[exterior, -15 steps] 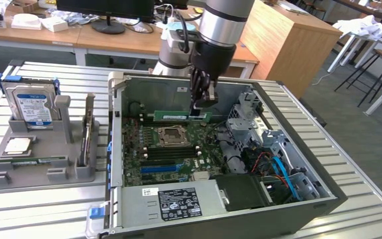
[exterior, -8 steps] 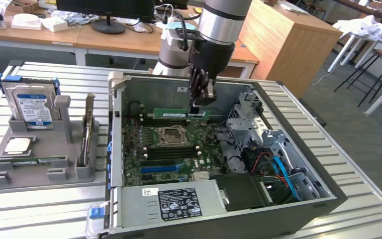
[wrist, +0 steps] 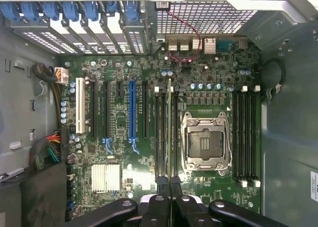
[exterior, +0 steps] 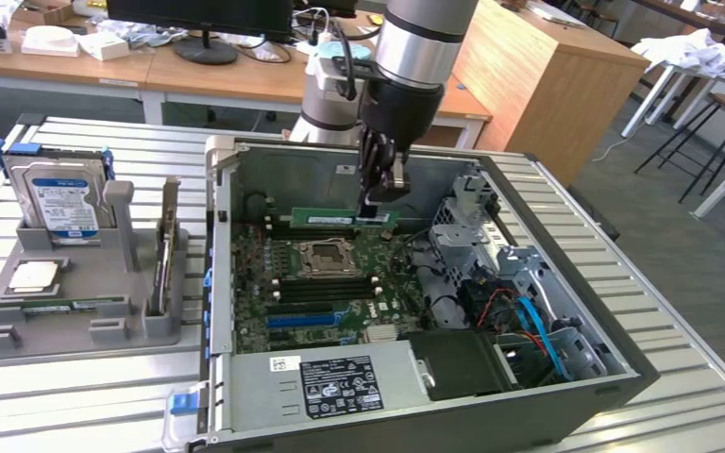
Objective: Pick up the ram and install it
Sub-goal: 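Pick up the ram and move it above insertion slot, then insert the ram into the slot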
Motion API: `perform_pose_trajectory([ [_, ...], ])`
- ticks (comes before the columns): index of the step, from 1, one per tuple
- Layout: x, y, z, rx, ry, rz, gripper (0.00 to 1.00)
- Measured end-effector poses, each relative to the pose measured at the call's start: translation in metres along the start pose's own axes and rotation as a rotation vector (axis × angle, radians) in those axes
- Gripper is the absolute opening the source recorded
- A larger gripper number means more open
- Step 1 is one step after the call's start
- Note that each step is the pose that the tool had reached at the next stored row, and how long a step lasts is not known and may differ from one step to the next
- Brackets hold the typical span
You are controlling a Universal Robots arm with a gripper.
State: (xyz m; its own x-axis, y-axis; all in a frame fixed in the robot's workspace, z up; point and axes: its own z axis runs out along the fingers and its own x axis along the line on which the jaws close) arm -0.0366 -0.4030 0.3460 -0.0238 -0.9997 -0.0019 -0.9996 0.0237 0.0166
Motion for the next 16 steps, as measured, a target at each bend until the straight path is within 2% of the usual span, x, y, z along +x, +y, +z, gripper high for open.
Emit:
perform_pose_trajectory([
  [4,0.0000,-0.0001,0.0041,0.0000,-0.0002,0.000,0.12],
  [16,0.0000,-0.0001,0.0073,0.0000,-0.0004,0.000,0.12],
])
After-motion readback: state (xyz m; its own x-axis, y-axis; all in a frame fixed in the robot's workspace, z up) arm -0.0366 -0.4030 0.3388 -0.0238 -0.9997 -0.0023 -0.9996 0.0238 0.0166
